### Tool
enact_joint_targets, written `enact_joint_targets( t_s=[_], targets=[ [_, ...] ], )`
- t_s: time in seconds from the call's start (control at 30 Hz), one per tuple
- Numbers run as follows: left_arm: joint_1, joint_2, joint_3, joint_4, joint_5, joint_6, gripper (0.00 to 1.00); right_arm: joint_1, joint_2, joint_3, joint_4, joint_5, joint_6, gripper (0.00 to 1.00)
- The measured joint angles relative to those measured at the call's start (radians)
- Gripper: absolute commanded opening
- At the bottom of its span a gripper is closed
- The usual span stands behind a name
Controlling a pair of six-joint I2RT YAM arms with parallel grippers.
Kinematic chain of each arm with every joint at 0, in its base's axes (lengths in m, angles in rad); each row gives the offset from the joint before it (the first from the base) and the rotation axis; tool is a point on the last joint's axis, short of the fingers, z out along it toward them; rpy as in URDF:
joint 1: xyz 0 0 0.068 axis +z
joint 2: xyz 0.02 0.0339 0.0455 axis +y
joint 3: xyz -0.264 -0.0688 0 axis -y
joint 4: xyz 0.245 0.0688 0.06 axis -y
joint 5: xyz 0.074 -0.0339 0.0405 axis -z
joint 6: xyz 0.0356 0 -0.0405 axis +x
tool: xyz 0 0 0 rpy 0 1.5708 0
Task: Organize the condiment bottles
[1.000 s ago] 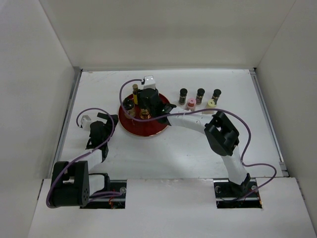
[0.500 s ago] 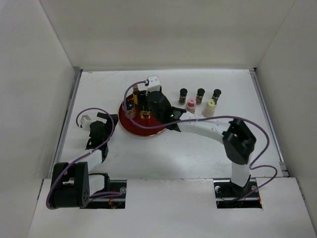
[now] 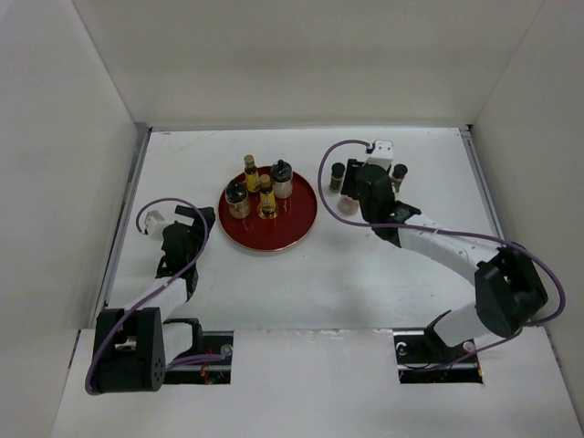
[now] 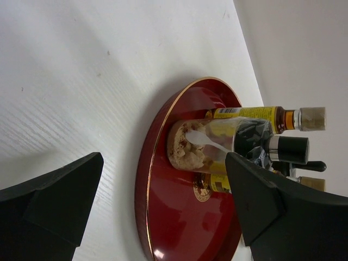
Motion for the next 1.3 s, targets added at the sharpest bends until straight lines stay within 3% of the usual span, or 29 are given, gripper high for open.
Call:
enact_joint_targets(
  t_s=[0.17,0.43,0.67,0.87,1.1,1.3],
  targets=[
    [0.014,-0.041,-0.010,-0.014,-0.015,0.006,1.00,-0.047,0.048,-0.018,-0.046,0.000,0.013,0.73],
    [0.026,-0.041,-0.011,-0.029,-0.024,0.011,1.00,-0.054,0.168,0.003,-0.067,-0.037,0.032,0.74],
    [0.025,-0.022,-0.011,-0.029,-0.021,0.011,1.00,-0.067,0.208,0.026,-0.065,-0.053,0.043,0.68],
    [0.024,-0.020,-0.011,-0.029,-0.020,0.011,1.00,-0.072,0.237,0.051,-0.054,-0.052,0.038,0.45],
    [0.024,-0.013,-0.011,-0.029,-0.020,0.011,1.00,-0.047,0.154,0.021,-0.060,-0.008,0.022,0.40],
    [0.016,-0.001,-0.011,-0.028,-0.021,0.011,1.00,0.127,0.028,0.043,-0.045,-0.010,0.018,0.40]
  ],
)
